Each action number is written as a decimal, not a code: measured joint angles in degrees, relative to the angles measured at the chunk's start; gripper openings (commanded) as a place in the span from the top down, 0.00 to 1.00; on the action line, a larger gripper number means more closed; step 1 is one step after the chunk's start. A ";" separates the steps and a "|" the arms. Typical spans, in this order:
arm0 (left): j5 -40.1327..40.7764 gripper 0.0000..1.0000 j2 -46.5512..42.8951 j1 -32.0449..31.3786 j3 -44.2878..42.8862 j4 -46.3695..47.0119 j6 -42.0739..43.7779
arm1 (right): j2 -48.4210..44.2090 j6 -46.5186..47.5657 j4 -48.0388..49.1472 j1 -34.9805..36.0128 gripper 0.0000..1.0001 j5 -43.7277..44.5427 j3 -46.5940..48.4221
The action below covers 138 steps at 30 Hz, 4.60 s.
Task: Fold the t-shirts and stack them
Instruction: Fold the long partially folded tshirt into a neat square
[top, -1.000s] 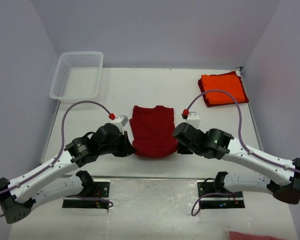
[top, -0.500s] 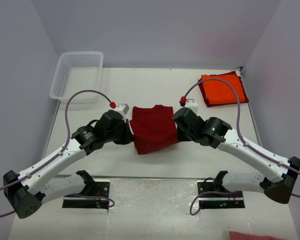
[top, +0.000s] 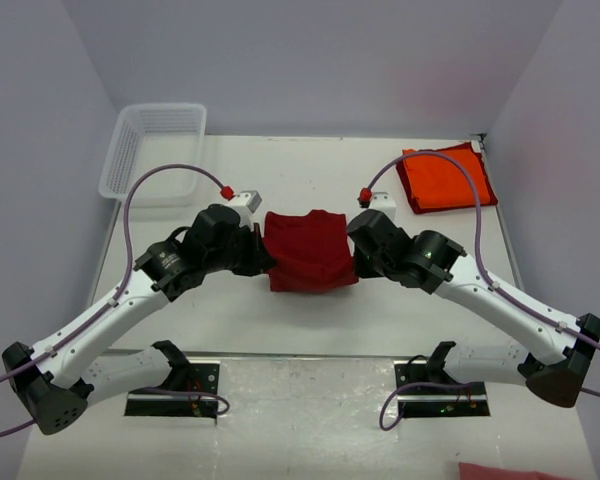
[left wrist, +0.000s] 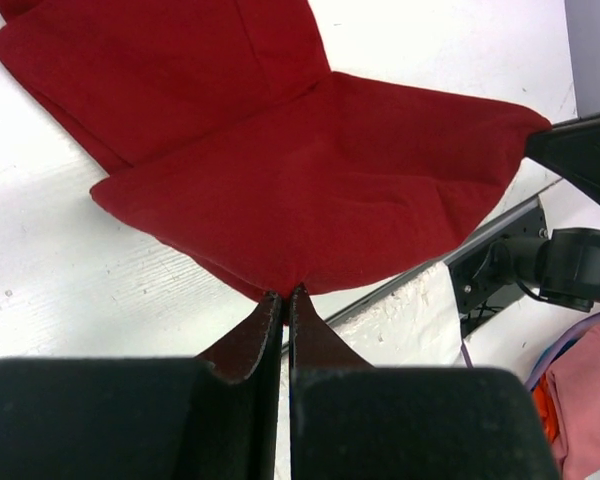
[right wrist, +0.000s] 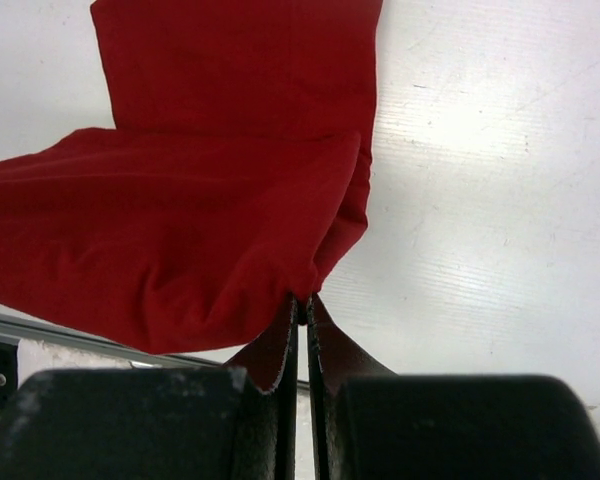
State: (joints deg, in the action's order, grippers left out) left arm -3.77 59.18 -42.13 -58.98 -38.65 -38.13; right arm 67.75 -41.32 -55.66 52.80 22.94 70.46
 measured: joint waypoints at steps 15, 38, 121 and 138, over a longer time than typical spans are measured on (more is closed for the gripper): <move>-5.95 1.00 -4.07 -0.44 6.27 3.02 -0.15 | -2.80 -0.28 0.09 0.00 1.00 -0.11 -1.33; -8.11 1.00 -5.22 -3.80 13.94 7.61 -2.36 | -2.51 -2.62 -0.74 2.10 1.00 0.59 -3.02; -24.24 1.00 54.51 21.40 -32.13 27.04 9.31 | 47.25 22.43 13.46 -32.37 1.00 -26.05 36.22; -58.58 1.00 81.11 18.14 -36.83 59.54 -10.12 | 46.58 7.32 37.97 -36.26 1.00 -75.06 8.81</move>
State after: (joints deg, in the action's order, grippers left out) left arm -62.35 140.29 -23.99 -95.81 20.88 -48.25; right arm 114.32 -34.00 -17.69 16.53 -52.12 79.26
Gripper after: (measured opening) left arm 0.002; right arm 0.003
